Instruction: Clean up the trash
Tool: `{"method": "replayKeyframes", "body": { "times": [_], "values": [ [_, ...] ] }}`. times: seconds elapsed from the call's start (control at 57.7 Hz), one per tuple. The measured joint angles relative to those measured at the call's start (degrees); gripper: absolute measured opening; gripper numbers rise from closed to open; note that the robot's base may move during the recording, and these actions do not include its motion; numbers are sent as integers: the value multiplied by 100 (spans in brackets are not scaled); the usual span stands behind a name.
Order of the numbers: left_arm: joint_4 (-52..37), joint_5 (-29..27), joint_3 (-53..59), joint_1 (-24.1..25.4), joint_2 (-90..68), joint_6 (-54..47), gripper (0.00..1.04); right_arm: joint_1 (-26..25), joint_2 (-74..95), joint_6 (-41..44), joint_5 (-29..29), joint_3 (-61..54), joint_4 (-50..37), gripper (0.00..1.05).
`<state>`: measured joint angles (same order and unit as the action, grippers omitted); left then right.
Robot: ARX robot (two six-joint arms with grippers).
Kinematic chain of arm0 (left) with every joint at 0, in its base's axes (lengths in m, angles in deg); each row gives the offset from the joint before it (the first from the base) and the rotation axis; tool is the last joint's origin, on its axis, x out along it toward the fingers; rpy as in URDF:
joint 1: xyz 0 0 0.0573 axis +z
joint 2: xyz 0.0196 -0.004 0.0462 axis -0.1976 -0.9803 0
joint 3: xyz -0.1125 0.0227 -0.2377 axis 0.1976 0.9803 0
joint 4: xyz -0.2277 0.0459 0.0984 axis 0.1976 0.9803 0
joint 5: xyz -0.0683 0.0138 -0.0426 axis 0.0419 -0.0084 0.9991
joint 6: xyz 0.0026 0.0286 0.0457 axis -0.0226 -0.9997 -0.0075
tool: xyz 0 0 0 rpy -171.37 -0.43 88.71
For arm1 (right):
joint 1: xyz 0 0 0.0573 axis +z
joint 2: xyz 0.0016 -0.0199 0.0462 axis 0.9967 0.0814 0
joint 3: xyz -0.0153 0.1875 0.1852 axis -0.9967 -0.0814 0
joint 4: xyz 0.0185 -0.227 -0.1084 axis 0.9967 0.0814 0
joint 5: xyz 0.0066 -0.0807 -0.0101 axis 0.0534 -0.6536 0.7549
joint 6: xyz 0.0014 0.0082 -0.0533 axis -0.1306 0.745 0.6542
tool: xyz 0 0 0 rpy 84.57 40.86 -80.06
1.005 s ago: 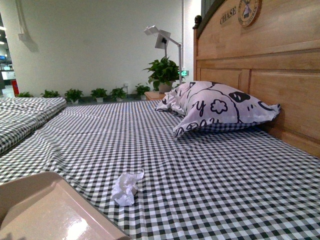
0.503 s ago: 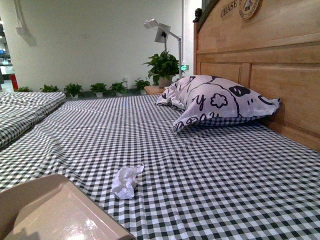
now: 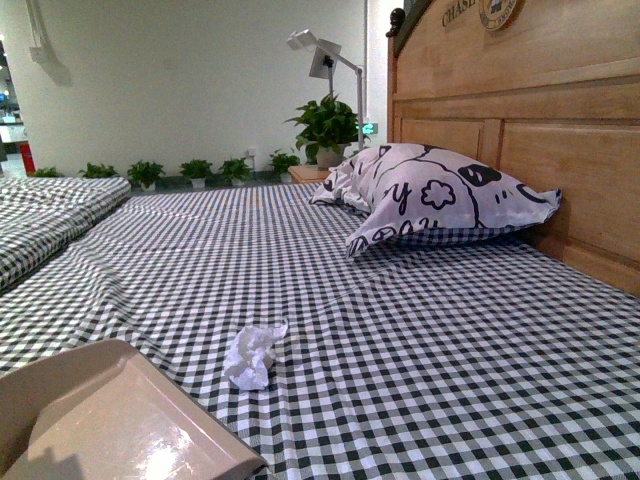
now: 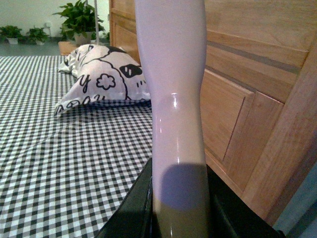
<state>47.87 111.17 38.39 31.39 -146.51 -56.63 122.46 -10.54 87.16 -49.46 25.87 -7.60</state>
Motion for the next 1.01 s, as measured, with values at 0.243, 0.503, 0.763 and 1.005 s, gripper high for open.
{"method": "replayKeyframes", "body": {
  "times": [0.243,0.503,0.763,1.005],
  "values": [
    [-2,-4,0,0,-2,0,27,-1130,2028,-195,2284,1196,1467,21],
    [-2,-4,0,0,-2,0,27,-1198,5193,291,2695,2817,555,21],
    [-2,-4,0,0,-2,0,27,-699,7552,592,2723,4356,645,21],
    [-2,-4,0,0,-2,0,27,-468,8446,702,2588,4863,745,21]
  ]
}}
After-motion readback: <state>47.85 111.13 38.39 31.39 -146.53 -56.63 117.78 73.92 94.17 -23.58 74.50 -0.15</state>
